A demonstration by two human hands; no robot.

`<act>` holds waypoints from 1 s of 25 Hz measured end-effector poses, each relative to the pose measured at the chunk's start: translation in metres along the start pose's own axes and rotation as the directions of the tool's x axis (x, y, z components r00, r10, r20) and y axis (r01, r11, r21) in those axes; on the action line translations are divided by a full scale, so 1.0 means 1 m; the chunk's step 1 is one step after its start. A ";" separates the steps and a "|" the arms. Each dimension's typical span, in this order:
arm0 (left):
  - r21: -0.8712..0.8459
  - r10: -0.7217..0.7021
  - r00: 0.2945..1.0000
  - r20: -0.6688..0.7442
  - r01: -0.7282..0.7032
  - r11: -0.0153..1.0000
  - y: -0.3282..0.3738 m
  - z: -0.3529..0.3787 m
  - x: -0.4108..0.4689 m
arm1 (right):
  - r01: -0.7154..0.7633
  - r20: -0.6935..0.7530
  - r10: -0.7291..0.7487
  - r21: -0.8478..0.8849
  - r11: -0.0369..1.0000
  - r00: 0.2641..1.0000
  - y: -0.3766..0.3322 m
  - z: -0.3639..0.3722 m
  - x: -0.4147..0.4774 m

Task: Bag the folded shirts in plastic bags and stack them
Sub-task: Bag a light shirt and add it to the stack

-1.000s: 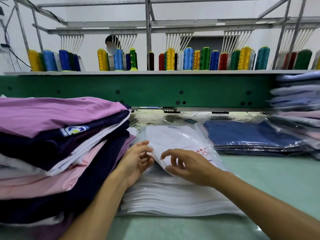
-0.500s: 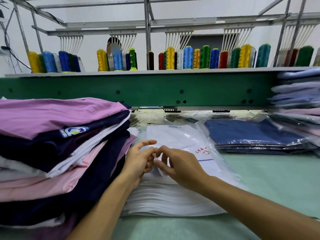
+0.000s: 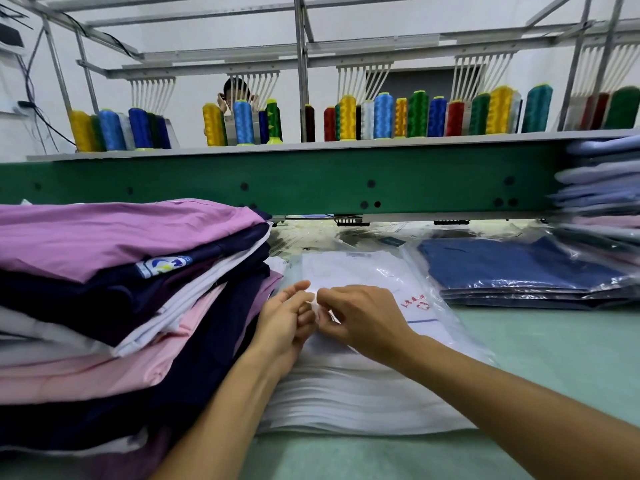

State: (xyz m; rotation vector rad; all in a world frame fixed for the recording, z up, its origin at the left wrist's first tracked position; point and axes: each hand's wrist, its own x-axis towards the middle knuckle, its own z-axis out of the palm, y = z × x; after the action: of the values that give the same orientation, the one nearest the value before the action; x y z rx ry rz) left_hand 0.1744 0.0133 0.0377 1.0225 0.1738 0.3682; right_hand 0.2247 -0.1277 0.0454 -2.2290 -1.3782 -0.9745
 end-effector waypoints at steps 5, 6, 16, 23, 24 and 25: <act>-0.285 -0.027 0.997 -0.073 0.005 0.958 0.007 -0.002 0.006 | 0.023 0.073 -0.018 -0.060 0.998 0.997 0.019 -0.007 -0.012; -0.333 -0.025 0.997 -0.078 -0.003 0.943 0.009 -0.003 0.008 | 0.020 0.091 -0.014 -0.072 0.997 0.996 0.026 -0.009 -0.015; -0.425 0.041 0.990 -0.135 -0.095 0.900 0.014 -0.007 0.015 | -0.168 0.169 0.187 -0.117 0.979 0.968 0.110 -0.055 -0.060; -0.371 -0.017 0.993 -0.120 -0.028 0.928 0.012 -0.012 0.016 | -0.309 0.199 0.329 -0.124 0.943 0.923 0.144 -0.077 -0.067; -0.378 -0.023 0.993 -0.114 -0.022 0.925 0.012 -0.012 0.016 | -0.337 0.196 0.356 -0.122 0.933 0.914 0.147 -0.081 -0.068; -0.382 -0.028 0.994 -0.109 -0.016 0.924 0.012 -0.012 0.015 | -0.361 0.191 0.377 -0.113 0.926 0.906 0.150 -0.084 -0.069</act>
State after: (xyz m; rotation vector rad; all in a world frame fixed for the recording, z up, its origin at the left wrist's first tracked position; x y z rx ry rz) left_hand 0.1822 0.0346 0.0419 0.6150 0.1969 0.4352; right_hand 0.3054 -0.2933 0.0655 -2.5845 -0.9478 -0.6825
